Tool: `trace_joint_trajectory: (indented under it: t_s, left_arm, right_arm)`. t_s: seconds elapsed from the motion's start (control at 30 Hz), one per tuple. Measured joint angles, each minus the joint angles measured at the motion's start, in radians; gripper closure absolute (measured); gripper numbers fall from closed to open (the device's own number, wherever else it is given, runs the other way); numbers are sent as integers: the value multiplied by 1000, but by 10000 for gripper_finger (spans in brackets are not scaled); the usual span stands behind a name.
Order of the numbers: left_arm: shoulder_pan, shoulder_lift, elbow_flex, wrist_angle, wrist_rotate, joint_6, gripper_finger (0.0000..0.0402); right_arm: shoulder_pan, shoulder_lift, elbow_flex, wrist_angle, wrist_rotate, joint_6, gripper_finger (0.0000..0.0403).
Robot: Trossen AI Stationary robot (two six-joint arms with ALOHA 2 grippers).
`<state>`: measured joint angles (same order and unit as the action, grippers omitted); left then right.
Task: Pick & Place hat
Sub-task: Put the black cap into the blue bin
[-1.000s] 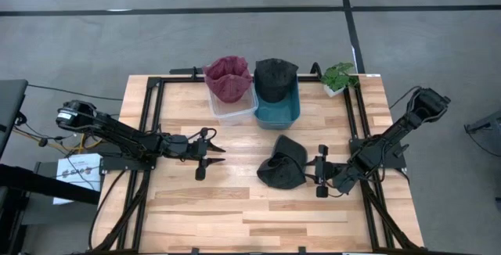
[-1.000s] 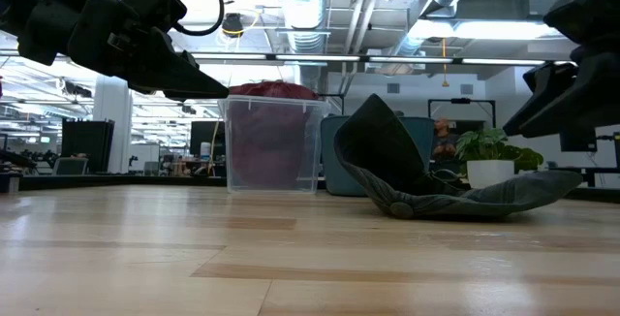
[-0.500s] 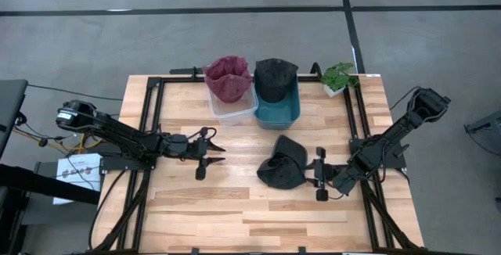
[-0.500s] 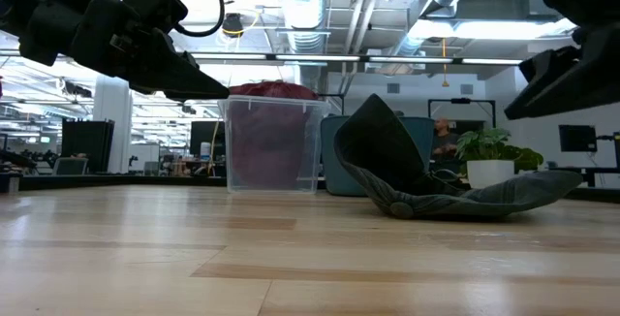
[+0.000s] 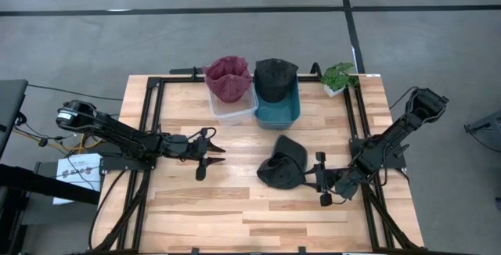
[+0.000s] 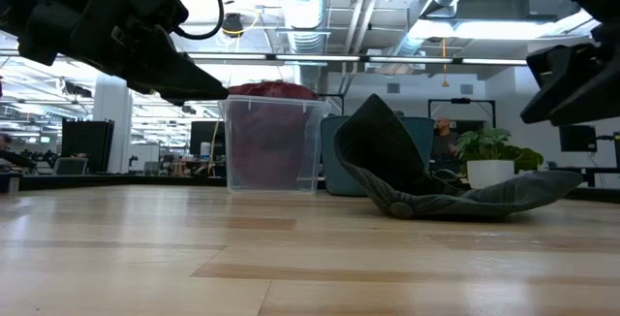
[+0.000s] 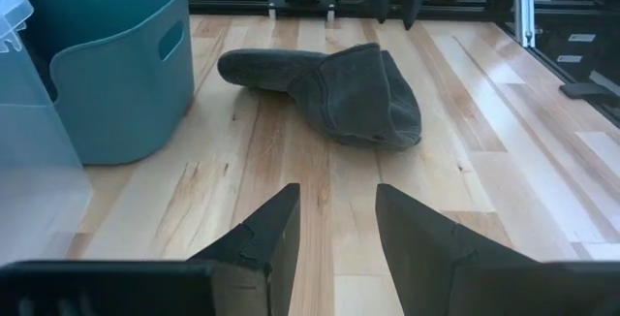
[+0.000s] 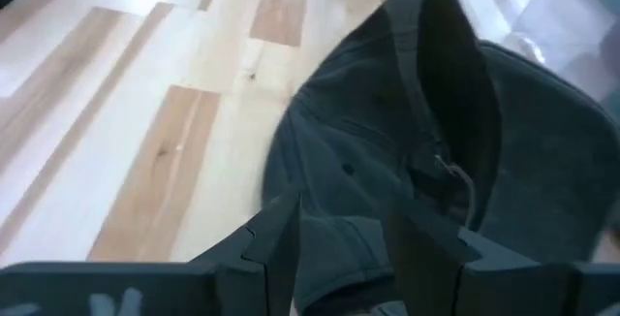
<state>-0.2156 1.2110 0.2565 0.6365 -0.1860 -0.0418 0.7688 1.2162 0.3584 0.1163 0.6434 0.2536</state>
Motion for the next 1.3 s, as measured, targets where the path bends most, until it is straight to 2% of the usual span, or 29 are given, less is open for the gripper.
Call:
trace_joint_trajectory:
  t_s: [0.23, 0.5, 0.7, 0.9, 1.3]
  left_arm:
    - [2, 0, -1, 15, 0, 9, 266]
    - [2, 0, -1, 19, 0, 11, 266]
    - [2, 0, -1, 24, 0, 11, 266]
    - [2, 0, -1, 27, 0, 8, 266]
    - [2, 0, -1, 50, 0, 66, 266]
  right_arm:
    - [52, 41, 0, 26, 14, 74, 269]
    - [81, 119, 46, 43, 17, 67, 269]
    - [81, 190, 156, -91, 14, 66, 269]
    - [88, 240, 240, -294, 13, 194, 269]
    - [95, 245, 243, -285, 37, 213, 269]
